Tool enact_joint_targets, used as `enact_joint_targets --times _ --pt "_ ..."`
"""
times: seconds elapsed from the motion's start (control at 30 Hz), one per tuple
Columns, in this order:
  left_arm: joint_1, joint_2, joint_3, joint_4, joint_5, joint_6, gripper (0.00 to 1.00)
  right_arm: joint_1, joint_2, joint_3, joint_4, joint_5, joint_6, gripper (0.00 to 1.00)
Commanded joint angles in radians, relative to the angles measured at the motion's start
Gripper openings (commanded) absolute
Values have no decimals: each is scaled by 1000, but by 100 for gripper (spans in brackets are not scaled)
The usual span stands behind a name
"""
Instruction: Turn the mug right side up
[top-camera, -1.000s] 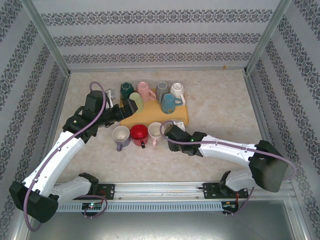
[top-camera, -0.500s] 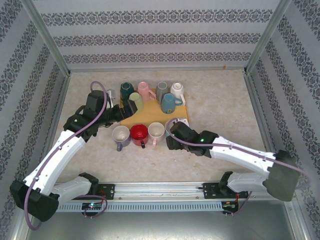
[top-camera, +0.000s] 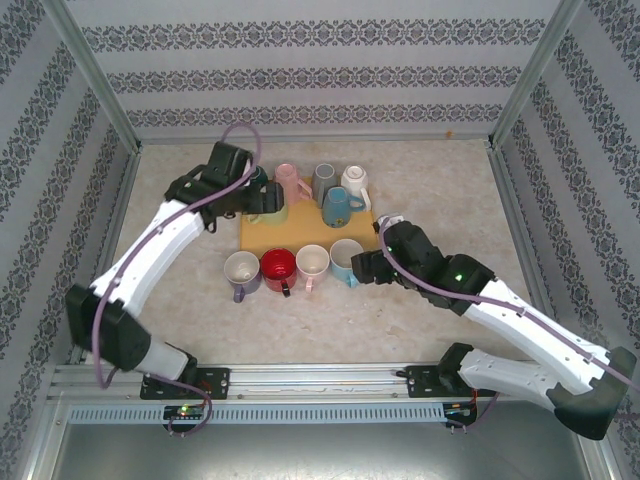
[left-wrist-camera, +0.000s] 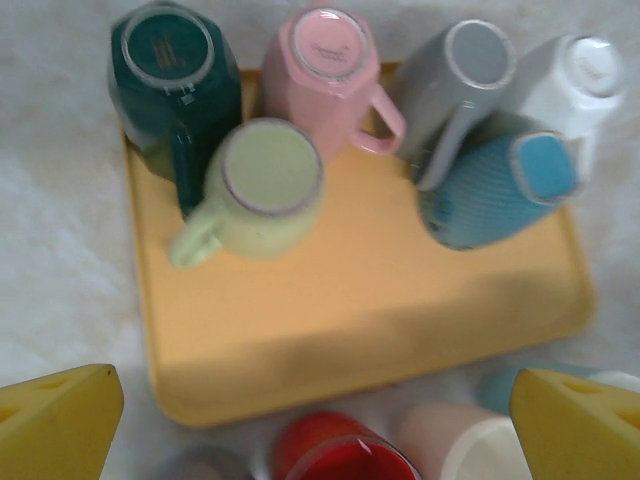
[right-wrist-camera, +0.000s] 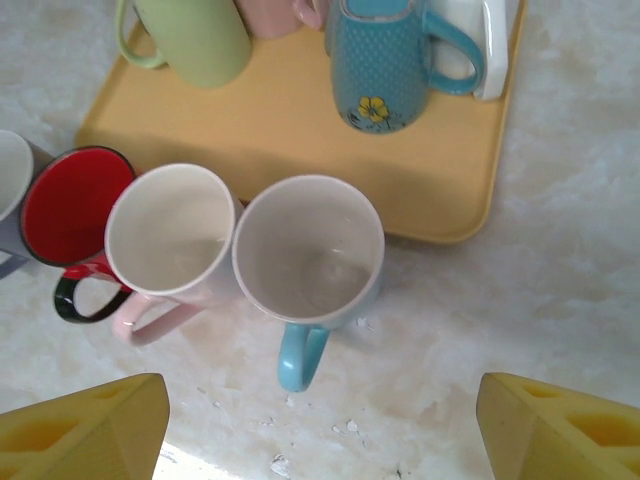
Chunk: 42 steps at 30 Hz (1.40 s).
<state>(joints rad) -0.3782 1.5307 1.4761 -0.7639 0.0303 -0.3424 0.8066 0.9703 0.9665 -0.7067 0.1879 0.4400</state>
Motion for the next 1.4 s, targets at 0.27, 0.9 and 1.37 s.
enact_joint_targets --times 0.27,0.9,1.37 --pt "24 364 178 -28 -102 282 98 -6 -63 38 -128 -21 6 81" --pt "48 509 262 30 41 186 95 -6 -62 30 -155 -21 73 80" --pt "42 452 258 -22 127 107 92 -6 -58 18 -153 2 74 80"
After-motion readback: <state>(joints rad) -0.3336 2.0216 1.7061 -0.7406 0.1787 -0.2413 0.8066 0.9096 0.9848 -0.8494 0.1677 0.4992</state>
